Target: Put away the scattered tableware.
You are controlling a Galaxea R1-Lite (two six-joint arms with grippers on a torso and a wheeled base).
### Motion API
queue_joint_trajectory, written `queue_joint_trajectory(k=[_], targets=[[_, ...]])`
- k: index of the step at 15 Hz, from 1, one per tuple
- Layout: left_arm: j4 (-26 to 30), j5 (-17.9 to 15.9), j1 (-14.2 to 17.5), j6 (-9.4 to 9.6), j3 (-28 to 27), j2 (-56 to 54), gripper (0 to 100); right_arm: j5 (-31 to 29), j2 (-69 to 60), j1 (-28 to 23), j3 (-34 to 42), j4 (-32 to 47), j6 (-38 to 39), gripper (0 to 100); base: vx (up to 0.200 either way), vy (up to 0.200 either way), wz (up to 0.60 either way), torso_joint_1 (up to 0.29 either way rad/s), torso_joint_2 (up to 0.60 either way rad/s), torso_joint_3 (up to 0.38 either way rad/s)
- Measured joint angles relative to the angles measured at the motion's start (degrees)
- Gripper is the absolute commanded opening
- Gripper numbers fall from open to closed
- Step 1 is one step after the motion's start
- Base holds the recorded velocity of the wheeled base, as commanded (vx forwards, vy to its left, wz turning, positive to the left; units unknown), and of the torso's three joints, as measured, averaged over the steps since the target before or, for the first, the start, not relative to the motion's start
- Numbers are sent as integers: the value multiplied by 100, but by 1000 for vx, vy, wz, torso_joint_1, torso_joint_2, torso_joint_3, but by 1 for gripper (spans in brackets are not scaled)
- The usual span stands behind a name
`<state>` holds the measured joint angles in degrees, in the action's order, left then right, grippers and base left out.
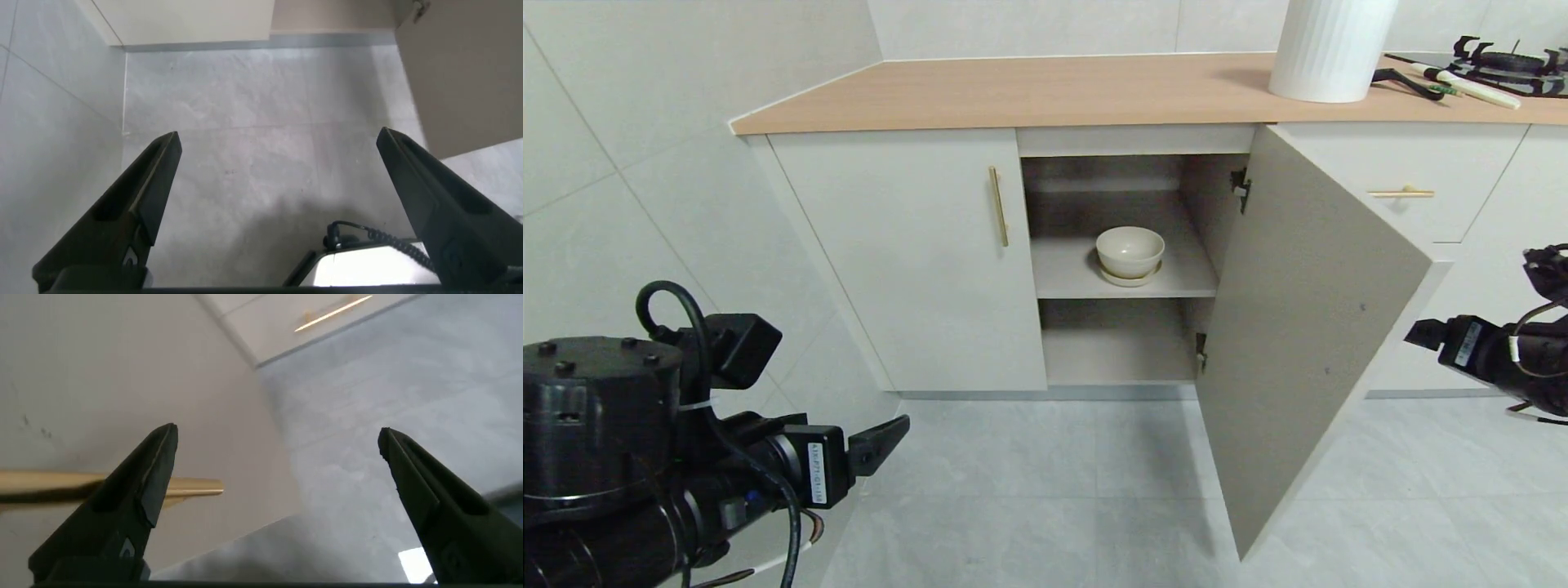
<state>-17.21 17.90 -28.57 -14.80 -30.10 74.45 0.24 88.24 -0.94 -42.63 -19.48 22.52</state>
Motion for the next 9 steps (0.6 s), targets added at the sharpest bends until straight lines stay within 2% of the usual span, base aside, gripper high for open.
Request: queue_joint_trajectory(k=[2,5,9], targets=[[9,2,0,11,0,-24,100,38,171,496,-87,-126,-77,100,0,0,0,0,0,0],[4,6,0,18,15,-33,100,60,499,1187,-238,-384,-657,100,0,0,0,0,0,0],[-24,20,0,24,23,-41,100,35,1124,1568,-533,-956,-886,100,0,0,0,0,0,0]])
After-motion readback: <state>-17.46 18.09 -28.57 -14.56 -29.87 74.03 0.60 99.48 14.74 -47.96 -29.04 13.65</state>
